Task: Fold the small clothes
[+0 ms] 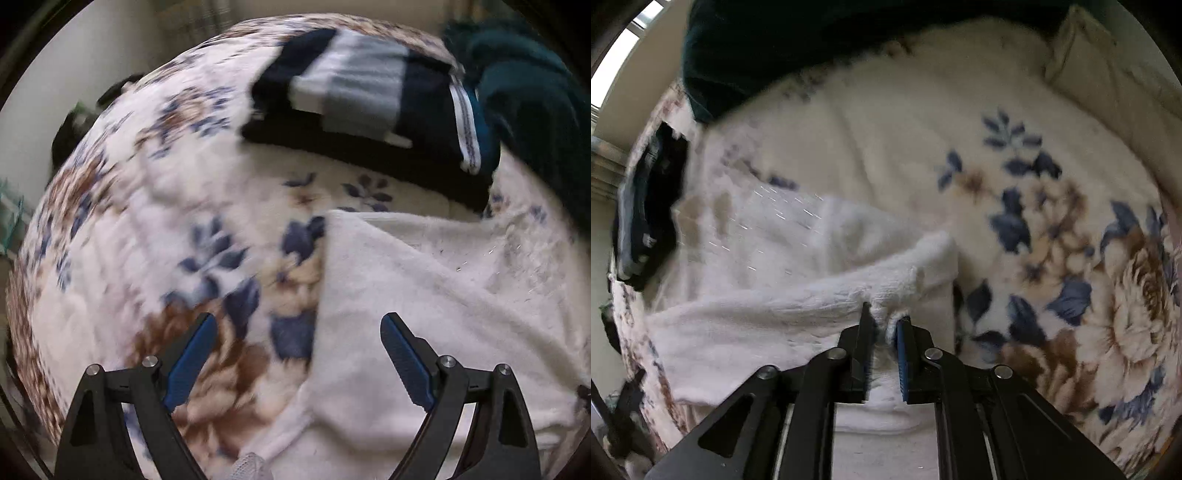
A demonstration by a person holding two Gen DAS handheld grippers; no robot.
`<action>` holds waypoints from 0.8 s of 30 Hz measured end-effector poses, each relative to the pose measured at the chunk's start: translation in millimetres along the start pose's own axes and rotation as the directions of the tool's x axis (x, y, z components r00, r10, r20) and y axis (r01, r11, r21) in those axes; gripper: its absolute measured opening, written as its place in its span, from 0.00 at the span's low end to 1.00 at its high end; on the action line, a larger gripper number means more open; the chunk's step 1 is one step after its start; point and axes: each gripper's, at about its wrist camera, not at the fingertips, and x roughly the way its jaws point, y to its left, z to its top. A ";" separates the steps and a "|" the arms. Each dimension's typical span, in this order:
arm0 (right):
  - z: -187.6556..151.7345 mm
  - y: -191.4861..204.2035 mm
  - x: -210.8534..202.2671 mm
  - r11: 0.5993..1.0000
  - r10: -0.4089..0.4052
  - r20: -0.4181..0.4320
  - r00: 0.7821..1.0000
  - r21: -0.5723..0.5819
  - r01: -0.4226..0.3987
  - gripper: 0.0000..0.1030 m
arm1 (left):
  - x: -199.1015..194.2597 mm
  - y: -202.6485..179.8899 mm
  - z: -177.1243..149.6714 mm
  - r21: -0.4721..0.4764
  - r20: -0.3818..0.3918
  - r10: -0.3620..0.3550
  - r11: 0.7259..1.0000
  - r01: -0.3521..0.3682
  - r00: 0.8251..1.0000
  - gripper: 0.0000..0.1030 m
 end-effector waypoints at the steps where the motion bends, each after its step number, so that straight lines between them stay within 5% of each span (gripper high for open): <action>1: 0.5 -2.3 6.9 1.000 -0.019 -0.019 1.000 0.011 0.019 0.32 | 4.1 -6.9 3.8 0.034 -0.013 0.016 0.999 -0.016 1.000 0.88; 2: 2.9 -10.3 10.3 0.997 -0.066 -0.035 0.997 0.024 0.067 0.38 | 13.2 -13.1 0.6 0.072 -0.027 0.041 0.997 -0.039 0.999 0.88; 4: 4.2 -22.5 2.0 0.994 -0.082 -0.012 0.997 0.073 0.083 0.54 | 51.8 -32.7 47.5 0.125 -0.040 0.070 0.990 -0.064 0.997 0.88; 10: -15.3 -42.5 -35.9 0.987 0.059 0.069 0.996 0.149 -0.069 0.55 | 70.7 -46.9 102.8 0.190 -0.024 0.065 0.980 -0.059 0.998 0.92; 12: -21.8 -34.4 -16.8 0.989 0.112 -0.011 0.994 0.101 -0.111 0.55 | 97.2 -50.0 145.4 0.184 -0.038 0.053 0.982 -0.046 0.998 0.93; 14: -30.1 -31.4 13.7 0.998 0.017 -0.088 0.996 0.065 -0.011 0.55 | 122.9 -45.2 170.5 0.147 -0.062 0.031 0.989 -0.022 0.998 0.95; 16: -31.2 -35.0 37.5 0.997 -0.042 -0.157 0.987 0.058 0.051 0.55 | 116.1 -43.2 177.6 0.128 -0.063 0.033 0.991 -0.024 0.998 0.94; 18: -29.6 -42.9 31.7 0.992 0.015 -0.160 0.987 0.125 0.006 0.55 | 88.9 -47.0 175.3 0.137 -0.018 0.027 0.990 -0.025 0.999 0.94; 20: -31.8 -48.0 4.5 0.987 0.083 -0.137 0.987 0.145 -0.063 0.57 | 67.3 -57.6 177.8 0.166 0.015 -0.005 0.986 0.003 1.000 0.94; 24: -54.5 -65.4 -67.5 0.988 0.109 -0.098 0.989 0.121 -0.097 0.72 | -5.0 -102.1 131.1 0.253 0.037 -0.116 0.962 0.103 0.993 0.94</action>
